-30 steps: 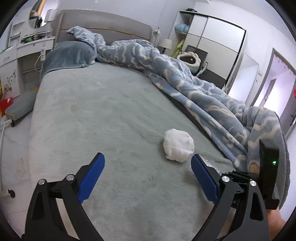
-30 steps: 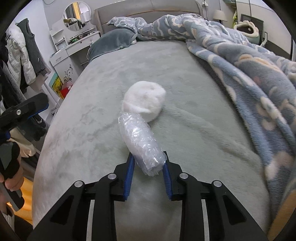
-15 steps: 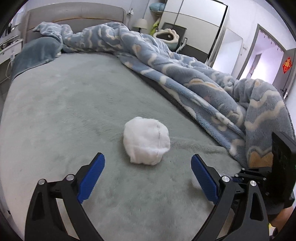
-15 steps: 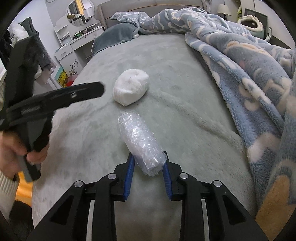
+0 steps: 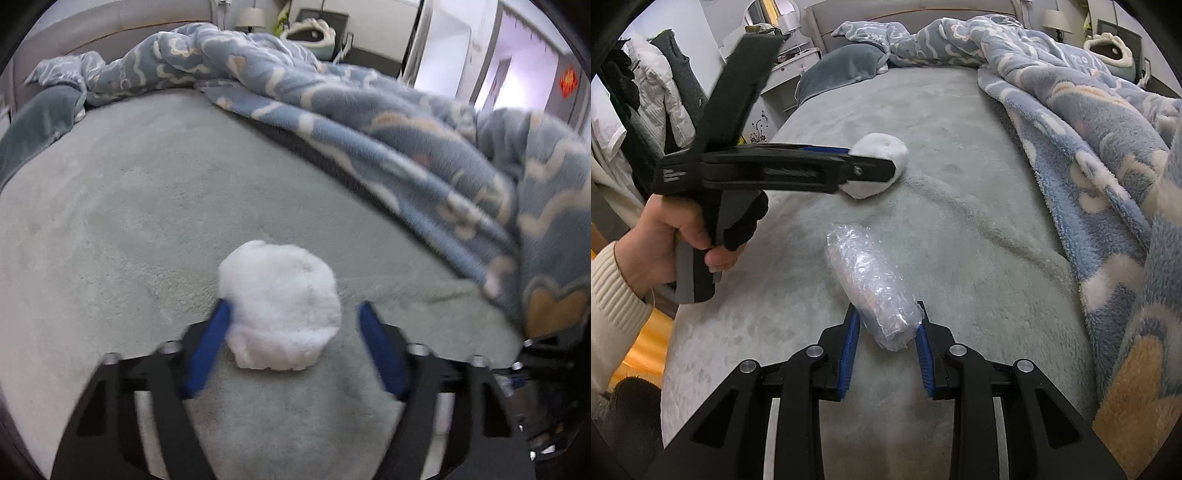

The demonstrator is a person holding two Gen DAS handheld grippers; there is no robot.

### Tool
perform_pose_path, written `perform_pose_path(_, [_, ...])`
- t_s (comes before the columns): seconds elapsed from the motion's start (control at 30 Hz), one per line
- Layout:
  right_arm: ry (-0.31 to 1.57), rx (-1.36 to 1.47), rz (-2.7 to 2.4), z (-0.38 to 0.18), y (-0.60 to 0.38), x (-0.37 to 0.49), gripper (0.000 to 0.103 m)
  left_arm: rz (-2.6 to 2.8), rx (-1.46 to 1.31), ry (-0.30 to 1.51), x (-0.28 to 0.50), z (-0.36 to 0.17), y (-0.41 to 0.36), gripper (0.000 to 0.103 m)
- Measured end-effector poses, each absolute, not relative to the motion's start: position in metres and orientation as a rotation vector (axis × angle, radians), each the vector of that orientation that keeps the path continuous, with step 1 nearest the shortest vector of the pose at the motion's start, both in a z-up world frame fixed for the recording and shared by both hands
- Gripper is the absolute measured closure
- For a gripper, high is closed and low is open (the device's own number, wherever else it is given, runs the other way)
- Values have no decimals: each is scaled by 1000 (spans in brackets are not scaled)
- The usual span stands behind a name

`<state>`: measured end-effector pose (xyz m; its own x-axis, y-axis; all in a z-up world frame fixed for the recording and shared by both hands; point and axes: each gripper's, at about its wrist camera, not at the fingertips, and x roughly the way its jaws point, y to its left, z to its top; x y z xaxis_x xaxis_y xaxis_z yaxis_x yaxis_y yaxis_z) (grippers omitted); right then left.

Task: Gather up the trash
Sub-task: 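Grasp the white sock ball with the left tool while the right tool holds the bubble wrap, then carry the sock ball and bubble-wrap roll over to the teal bin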

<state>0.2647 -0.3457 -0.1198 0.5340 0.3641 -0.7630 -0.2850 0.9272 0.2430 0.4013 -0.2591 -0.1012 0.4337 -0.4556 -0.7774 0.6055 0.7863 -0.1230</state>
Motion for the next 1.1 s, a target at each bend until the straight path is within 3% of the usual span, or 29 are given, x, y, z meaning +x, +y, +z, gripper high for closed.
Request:
perform_pose_path(0.07, [931,88,387,-120,-344,264,73,-645,201,910,402,-102,-259,56])
perform_pose_path(0.27, [921,73,371,-114,-339,259,73,-651,195,921,390,-94,-247,71])
perform_pose_path(1.1, [915,49,399,-99,-261,201,73,-491,77,852,231,-31,-117,72])
